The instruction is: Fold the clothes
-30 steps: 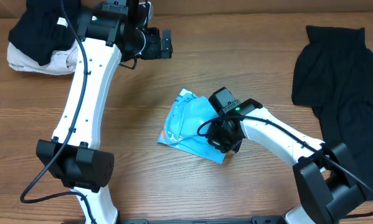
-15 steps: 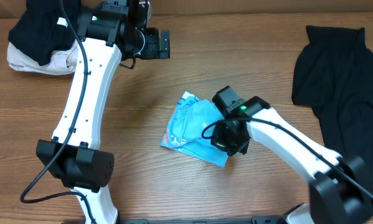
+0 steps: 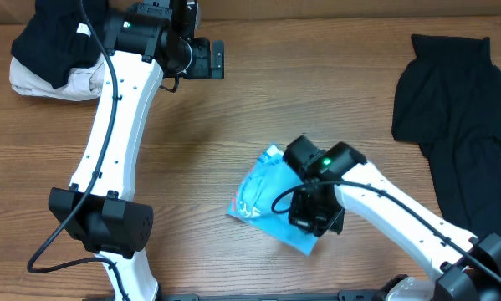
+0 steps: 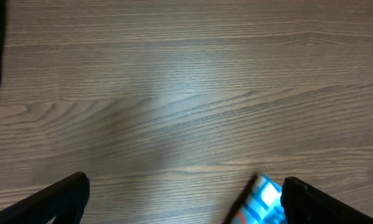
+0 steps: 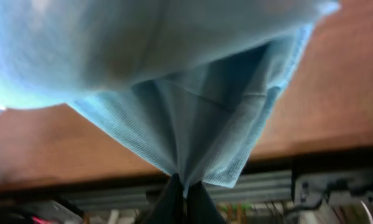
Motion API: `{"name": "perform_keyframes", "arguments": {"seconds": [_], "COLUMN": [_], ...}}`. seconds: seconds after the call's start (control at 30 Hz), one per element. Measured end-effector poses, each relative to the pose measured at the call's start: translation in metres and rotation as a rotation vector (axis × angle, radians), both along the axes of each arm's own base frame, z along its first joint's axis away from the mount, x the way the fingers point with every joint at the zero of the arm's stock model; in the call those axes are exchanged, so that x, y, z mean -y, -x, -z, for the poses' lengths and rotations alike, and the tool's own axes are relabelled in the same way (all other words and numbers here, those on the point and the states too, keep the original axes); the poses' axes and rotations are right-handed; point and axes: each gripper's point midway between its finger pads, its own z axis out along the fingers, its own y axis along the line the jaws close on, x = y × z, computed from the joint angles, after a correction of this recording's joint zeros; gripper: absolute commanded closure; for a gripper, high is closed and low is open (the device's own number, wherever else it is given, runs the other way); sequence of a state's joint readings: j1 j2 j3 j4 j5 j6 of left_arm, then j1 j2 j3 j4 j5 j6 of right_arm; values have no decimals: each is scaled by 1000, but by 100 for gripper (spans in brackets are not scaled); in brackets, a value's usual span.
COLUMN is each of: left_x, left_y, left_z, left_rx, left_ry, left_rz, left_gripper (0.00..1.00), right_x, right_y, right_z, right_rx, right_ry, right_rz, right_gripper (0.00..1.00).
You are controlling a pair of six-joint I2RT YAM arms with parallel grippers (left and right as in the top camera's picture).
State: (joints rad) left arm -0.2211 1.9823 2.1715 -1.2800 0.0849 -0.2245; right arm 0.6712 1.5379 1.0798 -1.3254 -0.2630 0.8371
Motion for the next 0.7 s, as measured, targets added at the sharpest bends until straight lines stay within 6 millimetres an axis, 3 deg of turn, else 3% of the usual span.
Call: {"name": "perform_keyframes", "arguments": {"seconds": [0.07,0.17,0.3,0.43,0.6,0.7], "left_x": [0,-1,-2,-3,-4,-5], "left_y": [0,0,-1,-1,-1,-1], "left_z": [0,0,0,1,1,1], "left_rx": [1,4,6,7,8,9], "left_ry": [-4,-13,-23,-27,-33,-36], "left_rz": [4,13,13,10,8,6], "left_gripper": [0,0,0,0,0,0], "right_x": [-1,3,1,-1,18,31], "right_y": [10,27,27,-1,-45,-52], "right_z": [3,12,17,18,14,15], "right_rx": [-25,-74,-68,19,118,126], "right_ry": [1,18,10,-21,-23,-10], "right_rz": [-19,-43,-43,-2,125,152], "right_gripper": [95,74,59,43,41,36]}}
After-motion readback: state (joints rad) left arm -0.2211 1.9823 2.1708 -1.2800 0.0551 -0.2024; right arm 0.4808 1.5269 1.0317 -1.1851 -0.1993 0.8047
